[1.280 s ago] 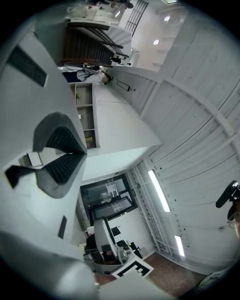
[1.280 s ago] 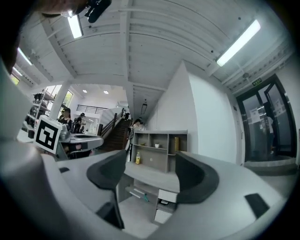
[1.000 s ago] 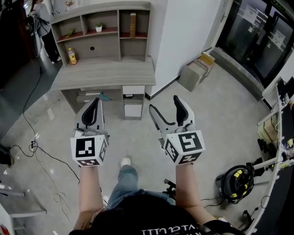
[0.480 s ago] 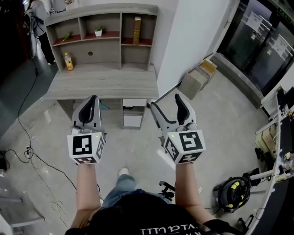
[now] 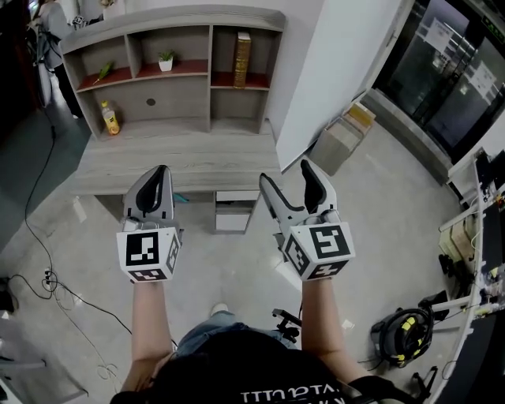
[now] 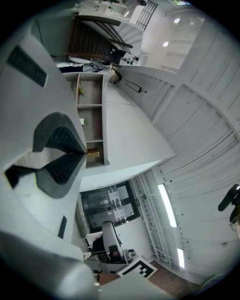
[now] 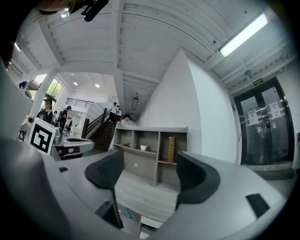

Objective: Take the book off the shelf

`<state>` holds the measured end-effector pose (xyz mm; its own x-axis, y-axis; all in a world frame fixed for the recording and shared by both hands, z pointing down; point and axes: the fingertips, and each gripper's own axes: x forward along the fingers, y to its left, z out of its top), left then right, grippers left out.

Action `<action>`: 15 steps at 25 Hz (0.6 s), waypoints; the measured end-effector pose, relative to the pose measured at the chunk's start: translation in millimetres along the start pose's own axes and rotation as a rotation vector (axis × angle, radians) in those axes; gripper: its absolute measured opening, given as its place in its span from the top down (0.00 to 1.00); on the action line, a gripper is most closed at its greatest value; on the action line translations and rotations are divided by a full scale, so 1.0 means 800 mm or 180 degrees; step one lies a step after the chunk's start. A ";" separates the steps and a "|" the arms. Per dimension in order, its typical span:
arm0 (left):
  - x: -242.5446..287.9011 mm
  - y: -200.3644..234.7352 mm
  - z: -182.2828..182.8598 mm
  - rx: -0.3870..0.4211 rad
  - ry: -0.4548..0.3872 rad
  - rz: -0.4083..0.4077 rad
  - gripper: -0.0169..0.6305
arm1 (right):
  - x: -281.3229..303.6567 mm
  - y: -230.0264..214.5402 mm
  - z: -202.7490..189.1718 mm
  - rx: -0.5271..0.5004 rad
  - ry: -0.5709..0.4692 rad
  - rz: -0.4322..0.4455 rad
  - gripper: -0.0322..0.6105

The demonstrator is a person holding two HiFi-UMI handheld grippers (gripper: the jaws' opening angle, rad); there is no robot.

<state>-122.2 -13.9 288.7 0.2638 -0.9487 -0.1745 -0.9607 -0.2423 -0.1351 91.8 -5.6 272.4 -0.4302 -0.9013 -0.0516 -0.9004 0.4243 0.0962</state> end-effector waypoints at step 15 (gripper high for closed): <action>0.065 0.043 -0.043 -0.0173 0.0050 -0.0029 0.95 | 0.081 -0.024 -0.014 0.0089 0.0050 -0.0226 0.40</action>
<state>-144.8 -78.9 308.5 0.2717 -0.9493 -0.1582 -0.9616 -0.2613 -0.0835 81.7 -73.4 278.5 -0.3642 -0.9304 -0.0415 -0.9302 0.3612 0.0651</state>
